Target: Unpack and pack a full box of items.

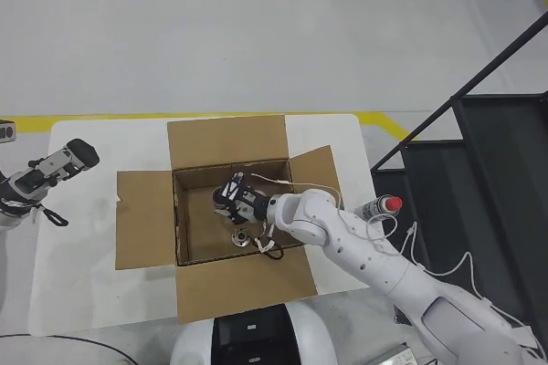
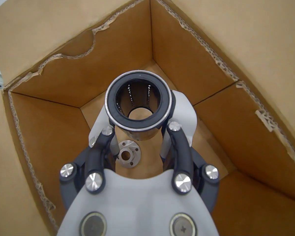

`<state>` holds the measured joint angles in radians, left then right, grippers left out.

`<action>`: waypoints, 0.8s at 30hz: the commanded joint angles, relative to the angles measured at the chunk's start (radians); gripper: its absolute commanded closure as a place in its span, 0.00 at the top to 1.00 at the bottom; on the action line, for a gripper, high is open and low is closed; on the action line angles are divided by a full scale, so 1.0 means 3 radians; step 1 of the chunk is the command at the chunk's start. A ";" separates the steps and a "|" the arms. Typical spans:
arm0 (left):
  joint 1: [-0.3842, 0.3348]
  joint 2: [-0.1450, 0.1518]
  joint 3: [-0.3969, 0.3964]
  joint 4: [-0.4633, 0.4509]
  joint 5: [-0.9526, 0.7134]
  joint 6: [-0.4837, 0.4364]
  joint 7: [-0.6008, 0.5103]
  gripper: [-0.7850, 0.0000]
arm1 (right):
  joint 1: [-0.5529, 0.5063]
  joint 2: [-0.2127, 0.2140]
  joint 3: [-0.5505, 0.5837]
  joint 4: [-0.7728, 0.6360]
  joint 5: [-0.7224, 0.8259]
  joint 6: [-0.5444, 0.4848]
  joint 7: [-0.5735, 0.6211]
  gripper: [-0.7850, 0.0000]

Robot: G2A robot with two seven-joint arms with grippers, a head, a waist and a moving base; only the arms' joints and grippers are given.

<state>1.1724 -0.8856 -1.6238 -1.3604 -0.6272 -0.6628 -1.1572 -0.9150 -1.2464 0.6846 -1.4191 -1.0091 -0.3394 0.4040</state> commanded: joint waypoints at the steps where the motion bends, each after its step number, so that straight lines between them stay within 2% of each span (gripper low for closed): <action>1: 0.0000 0.0000 0.0000 0.0000 0.0000 0.0000 0.0000 1.00 | 0.0061 -0.0032 -0.0042 0.0077 -0.0045 0.0017 0.0015 0.00; 18: 0.0000 0.0000 0.0000 0.0000 0.0000 0.0000 0.0000 1.00 | 0.0366 -0.0338 -0.0445 0.0705 -0.0288 0.0047 -0.0043 0.00; 20: 0.0000 0.0000 0.0000 0.0000 0.0000 0.0000 0.0000 1.00 | 0.0398 -0.0375 -0.0478 0.0782 -0.0307 0.0060 -0.0039 0.07; 22: 0.0000 0.0000 0.0000 0.0000 0.0000 0.0000 0.0000 1.00 | 0.0421 -0.0411 -0.0502 0.0858 -0.0299 0.0057 -0.0055 0.04; 23: 0.0000 0.0000 0.0000 0.0000 0.0000 0.0000 0.0000 1.00 | 0.0436 -0.0429 -0.0516 0.0895 -0.0305 0.0055 -0.0046 0.07; 24: 0.0000 0.0000 0.0000 0.0000 0.0000 0.0000 0.0000 1.00 | 0.0448 -0.0446 -0.0526 0.0932 -0.0296 0.0051 -0.0040 0.17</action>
<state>1.1724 -0.8856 -1.6238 -1.3604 -0.6272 -0.6628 -1.1572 -0.7850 -1.3746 0.5303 -1.1525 -1.0996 -0.3226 0.3890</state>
